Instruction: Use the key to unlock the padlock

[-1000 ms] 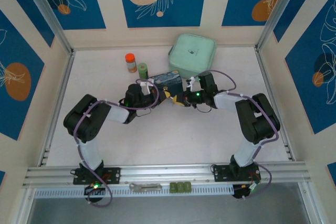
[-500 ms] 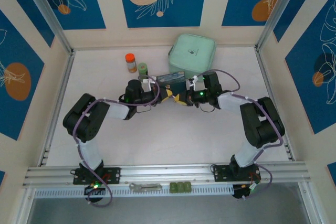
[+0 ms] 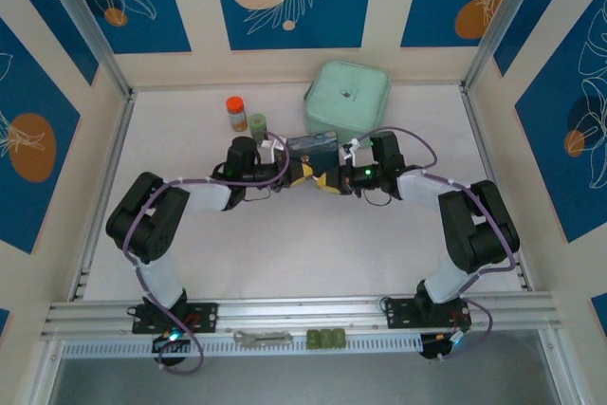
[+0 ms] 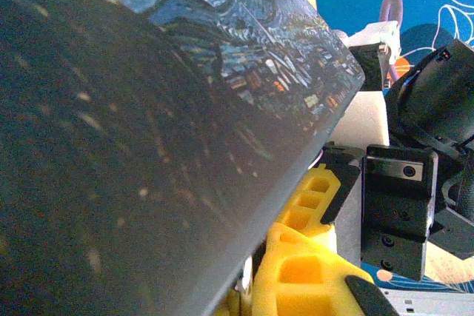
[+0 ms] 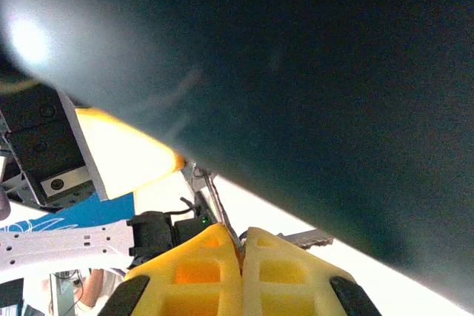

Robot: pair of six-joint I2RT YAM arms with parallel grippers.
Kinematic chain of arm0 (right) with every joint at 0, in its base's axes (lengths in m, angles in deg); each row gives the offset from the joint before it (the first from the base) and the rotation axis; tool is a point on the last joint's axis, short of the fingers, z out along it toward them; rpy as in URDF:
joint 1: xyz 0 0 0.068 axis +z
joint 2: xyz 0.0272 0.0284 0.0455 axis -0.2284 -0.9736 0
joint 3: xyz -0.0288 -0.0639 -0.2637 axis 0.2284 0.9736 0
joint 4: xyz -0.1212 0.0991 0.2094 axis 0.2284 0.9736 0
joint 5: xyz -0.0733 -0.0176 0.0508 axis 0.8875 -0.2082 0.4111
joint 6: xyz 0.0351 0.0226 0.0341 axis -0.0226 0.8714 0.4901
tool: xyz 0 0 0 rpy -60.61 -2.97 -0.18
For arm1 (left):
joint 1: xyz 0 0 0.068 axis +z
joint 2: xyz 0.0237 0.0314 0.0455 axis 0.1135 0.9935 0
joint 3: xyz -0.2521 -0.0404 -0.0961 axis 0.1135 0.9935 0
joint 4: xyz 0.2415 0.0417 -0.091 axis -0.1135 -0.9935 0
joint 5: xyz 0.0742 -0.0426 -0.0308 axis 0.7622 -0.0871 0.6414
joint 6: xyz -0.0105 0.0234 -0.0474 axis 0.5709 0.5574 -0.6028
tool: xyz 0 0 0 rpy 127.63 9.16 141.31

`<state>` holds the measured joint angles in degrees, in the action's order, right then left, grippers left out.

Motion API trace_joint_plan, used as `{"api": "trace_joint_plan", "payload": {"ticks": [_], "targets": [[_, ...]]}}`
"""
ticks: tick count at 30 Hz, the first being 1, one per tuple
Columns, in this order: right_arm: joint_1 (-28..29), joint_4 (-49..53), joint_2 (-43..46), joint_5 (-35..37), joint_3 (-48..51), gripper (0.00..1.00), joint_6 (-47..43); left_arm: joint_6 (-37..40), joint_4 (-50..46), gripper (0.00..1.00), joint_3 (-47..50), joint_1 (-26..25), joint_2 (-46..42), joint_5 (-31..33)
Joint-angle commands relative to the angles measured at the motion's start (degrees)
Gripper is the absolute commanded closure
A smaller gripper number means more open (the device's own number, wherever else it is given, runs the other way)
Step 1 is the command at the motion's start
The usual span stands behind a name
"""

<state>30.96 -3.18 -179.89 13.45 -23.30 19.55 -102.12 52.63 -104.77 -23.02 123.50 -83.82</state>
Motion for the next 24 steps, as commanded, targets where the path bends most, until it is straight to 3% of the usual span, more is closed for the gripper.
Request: {"api": "trace_joint_plan", "payload": {"ticks": [1,3,7,15,20,24], "targets": [[-0.63,-7.49,0.47,-4.23,0.80,1.00,0.09,4.61,-3.02,1.00,-1.03,-1.22,-1.21,-5.67],[0.44,-9.05,-0.35,-4.27,-0.30,1.00,1.39,4.54,-2.61,1.00,-1.40,-1.56,-0.53,-6.26],[3.68,-3.61,-2.50,2.88,-5.11,1.00,5.85,5.56,-3.34,1.00,-0.75,-2.70,-0.17,-5.17],[5.18,-11.89,-1.14,9.86,-1.43,1.00,15.68,0.53,6.00,1.00,3.74,-3.13,0.77,-0.31],[5.41,-16.82,-1.10,9.20,0.02,0.86,18.72,-2.61,10.77,1.00,4.30,-3.33,2.44,0.60],[5.44,-16.56,-0.42,9.54,0.33,0.80,18.98,-3.04,11.09,1.00,4.21,-3.41,2.53,0.69]]}}
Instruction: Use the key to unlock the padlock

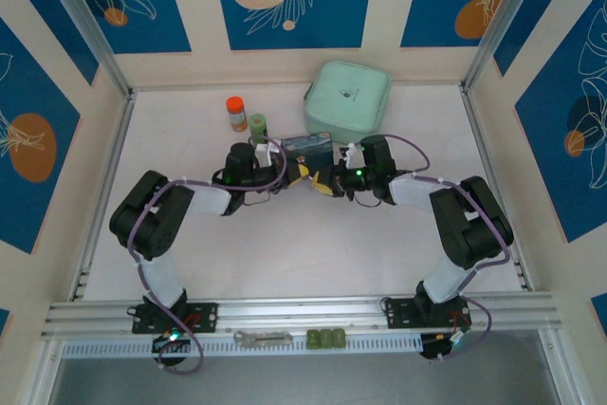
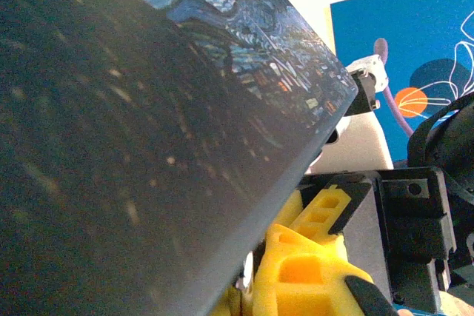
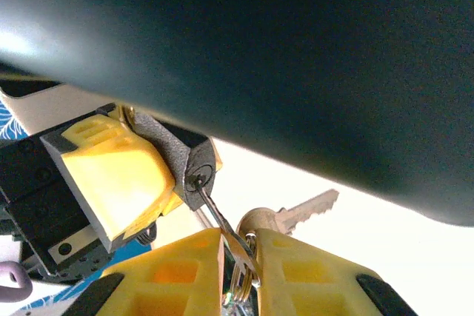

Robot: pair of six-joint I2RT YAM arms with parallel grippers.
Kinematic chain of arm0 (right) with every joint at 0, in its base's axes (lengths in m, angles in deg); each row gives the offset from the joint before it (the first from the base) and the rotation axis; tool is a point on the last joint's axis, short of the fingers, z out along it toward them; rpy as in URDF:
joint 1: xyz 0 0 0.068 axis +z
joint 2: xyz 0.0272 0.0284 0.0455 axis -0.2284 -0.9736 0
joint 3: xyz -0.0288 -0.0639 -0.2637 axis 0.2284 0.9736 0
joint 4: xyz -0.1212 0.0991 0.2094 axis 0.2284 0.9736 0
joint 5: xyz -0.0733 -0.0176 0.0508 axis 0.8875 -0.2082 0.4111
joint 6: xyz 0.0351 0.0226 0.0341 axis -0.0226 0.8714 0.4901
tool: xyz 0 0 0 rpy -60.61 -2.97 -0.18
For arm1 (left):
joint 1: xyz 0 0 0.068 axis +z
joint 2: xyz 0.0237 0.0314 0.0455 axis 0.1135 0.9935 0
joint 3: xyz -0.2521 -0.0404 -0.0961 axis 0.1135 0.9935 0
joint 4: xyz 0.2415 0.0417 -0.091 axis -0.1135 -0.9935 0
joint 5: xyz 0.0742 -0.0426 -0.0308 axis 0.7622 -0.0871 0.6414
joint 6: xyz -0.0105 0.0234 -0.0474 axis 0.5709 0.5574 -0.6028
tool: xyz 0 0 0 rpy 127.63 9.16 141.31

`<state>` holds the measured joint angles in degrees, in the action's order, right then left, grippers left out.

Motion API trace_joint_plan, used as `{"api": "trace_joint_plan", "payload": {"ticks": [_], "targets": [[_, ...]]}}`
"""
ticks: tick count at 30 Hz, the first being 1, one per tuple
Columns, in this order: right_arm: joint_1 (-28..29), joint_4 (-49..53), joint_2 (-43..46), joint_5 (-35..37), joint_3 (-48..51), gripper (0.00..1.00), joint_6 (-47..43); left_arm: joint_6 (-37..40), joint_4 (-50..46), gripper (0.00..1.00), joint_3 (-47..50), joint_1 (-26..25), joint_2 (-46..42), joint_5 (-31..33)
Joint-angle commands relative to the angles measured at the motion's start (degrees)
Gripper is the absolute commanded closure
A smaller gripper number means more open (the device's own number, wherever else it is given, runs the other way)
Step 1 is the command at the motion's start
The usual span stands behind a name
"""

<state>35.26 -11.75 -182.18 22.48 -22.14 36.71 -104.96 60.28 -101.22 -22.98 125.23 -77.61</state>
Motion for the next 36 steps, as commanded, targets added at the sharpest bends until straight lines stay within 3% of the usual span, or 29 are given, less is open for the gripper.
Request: {"api": "trace_joint_plan", "payload": {"ticks": [1,14,18,21,29,34,36], "targets": [[1.14,-7.88,1.87,0.47,-0.95,0.80,1.81,-0.23,3.46,1.00,0.67,-3.46,0.74,-5.52],[-1.03,-5.37,4.92,2.82,0.49,0.67,-0.04,-0.42,3.61,1.00,1.12,-3.46,0.35,-5.91],[-1.06,-4.85,5.44,3.14,0.67,0.67,-0.28,-0.46,3.44,1.00,0.73,-3.46,0.31,-6.02],[-1.14,-4.66,5.64,3.37,1.09,0.76,-0.19,-0.45,3.35,1.00,0.41,-3.44,0.37,-6.01],[-1.85,-5.34,7.07,4.90,3.94,0.75,0.69,-0.88,3.25,1.00,0.50,-3.42,-0.05,-5.04],[-1.93,-6.28,8.57,6.48,5.49,0.62,1.15,-3.31,5.46,1.00,0.74,-3.47,0.26,-4.40],[-2.02,-6.34,9.26,6.91,6.03,0.61,1.28,-3.95,6.20,1.00,0.92,-3.55,0.35,-4.16]]}}
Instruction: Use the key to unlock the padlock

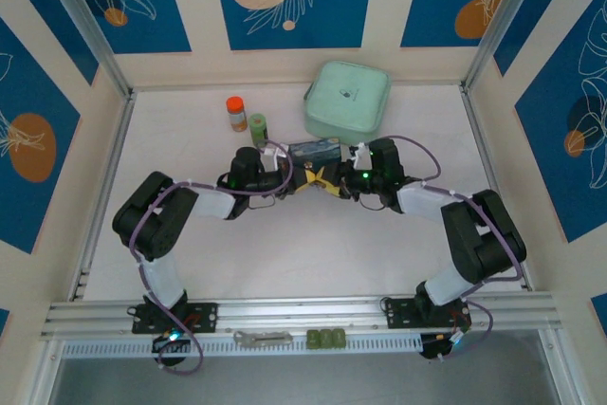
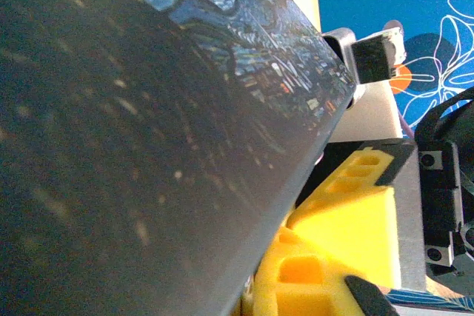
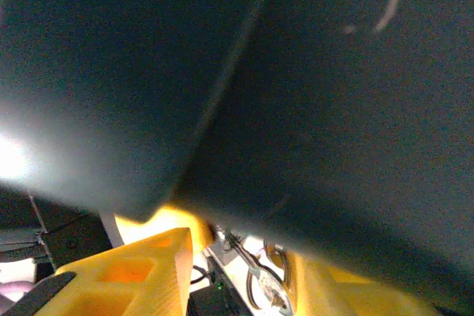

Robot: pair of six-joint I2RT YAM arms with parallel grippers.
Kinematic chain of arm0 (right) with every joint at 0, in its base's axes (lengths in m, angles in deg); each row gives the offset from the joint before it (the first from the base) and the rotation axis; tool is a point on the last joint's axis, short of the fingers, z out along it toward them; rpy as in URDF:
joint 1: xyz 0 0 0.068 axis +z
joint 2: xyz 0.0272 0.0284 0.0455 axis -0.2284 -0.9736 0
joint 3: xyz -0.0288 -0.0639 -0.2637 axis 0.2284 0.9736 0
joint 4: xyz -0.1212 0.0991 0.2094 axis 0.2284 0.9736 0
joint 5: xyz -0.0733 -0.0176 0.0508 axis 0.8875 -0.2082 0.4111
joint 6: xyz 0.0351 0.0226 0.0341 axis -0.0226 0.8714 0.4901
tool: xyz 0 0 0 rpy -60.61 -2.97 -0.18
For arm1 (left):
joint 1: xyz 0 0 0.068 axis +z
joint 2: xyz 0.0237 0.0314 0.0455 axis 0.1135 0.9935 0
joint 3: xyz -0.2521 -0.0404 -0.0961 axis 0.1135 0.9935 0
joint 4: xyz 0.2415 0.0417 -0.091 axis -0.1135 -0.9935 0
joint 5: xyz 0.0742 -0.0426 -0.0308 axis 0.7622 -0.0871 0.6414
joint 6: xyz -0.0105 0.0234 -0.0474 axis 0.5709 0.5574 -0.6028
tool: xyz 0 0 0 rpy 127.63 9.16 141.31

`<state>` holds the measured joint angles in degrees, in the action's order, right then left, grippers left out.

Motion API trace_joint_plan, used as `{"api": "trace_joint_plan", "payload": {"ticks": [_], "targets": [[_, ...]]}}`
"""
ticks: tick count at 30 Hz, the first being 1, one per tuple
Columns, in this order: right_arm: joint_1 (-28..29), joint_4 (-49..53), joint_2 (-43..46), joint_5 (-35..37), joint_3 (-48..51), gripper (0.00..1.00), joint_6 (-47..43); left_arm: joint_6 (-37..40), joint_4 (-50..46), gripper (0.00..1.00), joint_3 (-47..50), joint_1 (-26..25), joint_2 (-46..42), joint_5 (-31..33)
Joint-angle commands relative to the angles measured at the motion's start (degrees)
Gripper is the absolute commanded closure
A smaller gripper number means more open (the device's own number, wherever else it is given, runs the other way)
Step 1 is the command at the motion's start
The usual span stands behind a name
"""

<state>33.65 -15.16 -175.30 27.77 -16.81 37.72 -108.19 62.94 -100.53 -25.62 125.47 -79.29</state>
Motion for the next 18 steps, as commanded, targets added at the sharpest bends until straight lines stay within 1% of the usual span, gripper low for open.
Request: {"api": "trace_joint_plan", "payload": {"ticks": [1,2,3,4,5,12,15,18], "targets": [[-0.59,-2.97,2.74,1.76,0.98,0.61,0.37,-0.83,3.63,1.00,0.31,-0.90,0.03,-2.37],[-0.69,-2.93,3.09,1.85,1.26,0.63,0.40,-0.71,3.67,1.00,0.41,-0.91,-0.04,-2.34],[-0.84,-2.88,3.31,1.96,1.43,0.67,0.44,-0.69,3.58,1.00,0.48,-0.91,-0.05,-2.28],[-0.85,-2.92,3.40,1.83,1.54,0.76,0.39,-0.73,3.58,1.00,0.50,-0.91,-0.13,-2.17],[-0.84,-2.88,3.28,1.39,1.45,0.81,0.30,-0.69,3.67,1.00,0.46,-0.87,-0.15,-2.21],[-0.41,-4.48,2.25,1.03,1.83,1.00,0.64,-0.66,3.25,1.00,0.24,-1.00,-0.32,-1.90],[-0.08,-6.58,2.12,1.14,2.07,1.00,0.93,-0.91,3.23,1.00,0.24,-1.50,-0.12,-1.68],[1.59,-6.73,2.11,2.43,1.25,1.00,-0.67,-1.98,3.32,1.00,-0.11,-2.76,0.40,-1.39]]}}
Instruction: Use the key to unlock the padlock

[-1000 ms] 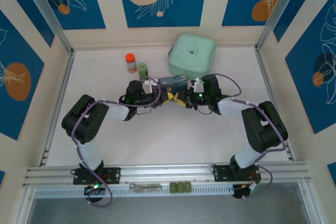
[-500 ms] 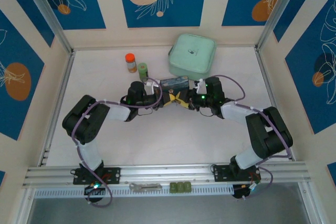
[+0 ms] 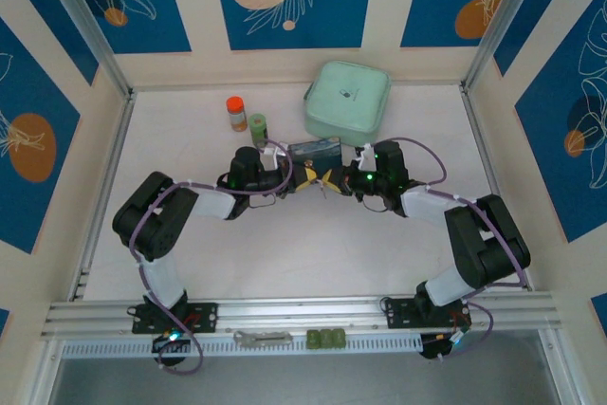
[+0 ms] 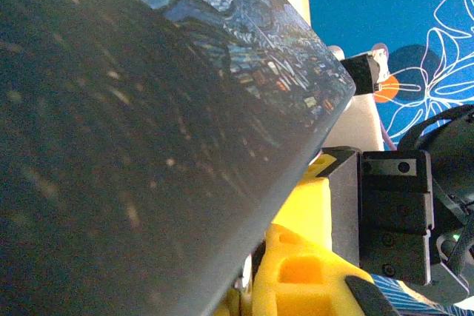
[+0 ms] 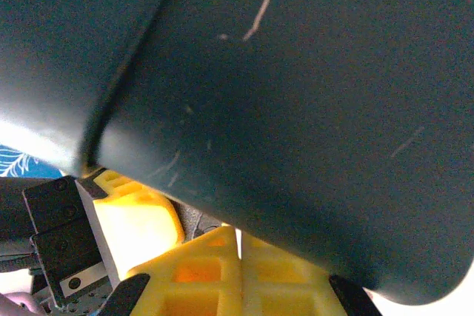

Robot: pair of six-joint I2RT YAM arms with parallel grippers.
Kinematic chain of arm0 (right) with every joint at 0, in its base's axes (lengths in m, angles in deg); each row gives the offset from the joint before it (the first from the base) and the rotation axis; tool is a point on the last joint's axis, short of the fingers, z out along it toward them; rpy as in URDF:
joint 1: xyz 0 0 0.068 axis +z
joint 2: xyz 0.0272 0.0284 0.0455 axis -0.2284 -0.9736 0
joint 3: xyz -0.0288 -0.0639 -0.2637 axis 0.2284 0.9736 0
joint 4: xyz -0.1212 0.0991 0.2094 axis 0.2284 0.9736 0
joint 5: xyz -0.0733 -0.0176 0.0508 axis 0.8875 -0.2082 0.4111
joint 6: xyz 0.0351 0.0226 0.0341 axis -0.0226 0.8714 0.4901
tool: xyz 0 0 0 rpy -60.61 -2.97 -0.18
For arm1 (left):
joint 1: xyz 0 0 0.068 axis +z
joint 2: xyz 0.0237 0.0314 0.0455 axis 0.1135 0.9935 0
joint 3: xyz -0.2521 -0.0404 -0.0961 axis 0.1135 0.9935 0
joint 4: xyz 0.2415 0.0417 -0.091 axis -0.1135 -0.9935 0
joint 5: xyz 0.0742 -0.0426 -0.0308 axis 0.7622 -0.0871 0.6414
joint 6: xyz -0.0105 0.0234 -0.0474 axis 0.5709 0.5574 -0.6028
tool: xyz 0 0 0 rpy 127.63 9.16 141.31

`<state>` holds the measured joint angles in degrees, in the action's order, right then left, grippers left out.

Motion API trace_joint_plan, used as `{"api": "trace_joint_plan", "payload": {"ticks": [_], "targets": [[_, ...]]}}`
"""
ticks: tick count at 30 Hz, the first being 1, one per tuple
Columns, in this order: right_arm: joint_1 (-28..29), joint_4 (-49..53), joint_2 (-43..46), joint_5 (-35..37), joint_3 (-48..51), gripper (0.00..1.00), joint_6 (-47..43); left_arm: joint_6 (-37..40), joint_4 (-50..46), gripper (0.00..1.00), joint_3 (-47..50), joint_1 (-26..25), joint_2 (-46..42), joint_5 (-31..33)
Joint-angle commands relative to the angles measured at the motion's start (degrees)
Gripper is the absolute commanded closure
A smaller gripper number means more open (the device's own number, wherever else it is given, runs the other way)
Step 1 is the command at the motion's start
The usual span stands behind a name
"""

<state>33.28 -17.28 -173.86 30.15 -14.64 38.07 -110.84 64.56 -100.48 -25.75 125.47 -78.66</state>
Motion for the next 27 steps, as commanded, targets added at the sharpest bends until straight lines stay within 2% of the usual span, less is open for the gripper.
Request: {"api": "trace_joint_plan", "payload": {"ticks": [1,4,9,12,16,22,27], "targets": [[2.84,-4.73,0.57,0.70,-1.20,1.00,-1.46,0.11,2.17,1.00,-0.24,-3.15,0.64,-1.79],[5.30,-6.64,0.38,3.15,-1.33,1.00,-3.26,-2.54,4.26,1.00,-0.82,-4.43,1.43,-1.30],[9.69,-4.28,1.91,12.43,-2.10,1.00,-11.73,-5.00,5.56,1.00,-2.08,-6.27,1.99,-1.69],[9.67,-5.96,3.12,15.54,-1.32,1.00,-13.19,-5.17,4.80,1.00,-2.07,-7.08,1.30,-2.85],[6.26,-7.53,1.70,11.17,-2.65,1.00,-11.70,-4.42,3.67,1.00,-0.78,-7.27,0.08,-4.22],[6.98,-5.91,0.73,9.27,-3.57,1.00,-8.64,-2.56,2.33,1.00,-1.01,-7.19,-0.10,-2.42],[7.19,-4.10,0.76,8.77,-2.74,0.99,-10.68,-3.01,1.46,1.00,-2.82,-6.84,1.13,-1.87]]}}
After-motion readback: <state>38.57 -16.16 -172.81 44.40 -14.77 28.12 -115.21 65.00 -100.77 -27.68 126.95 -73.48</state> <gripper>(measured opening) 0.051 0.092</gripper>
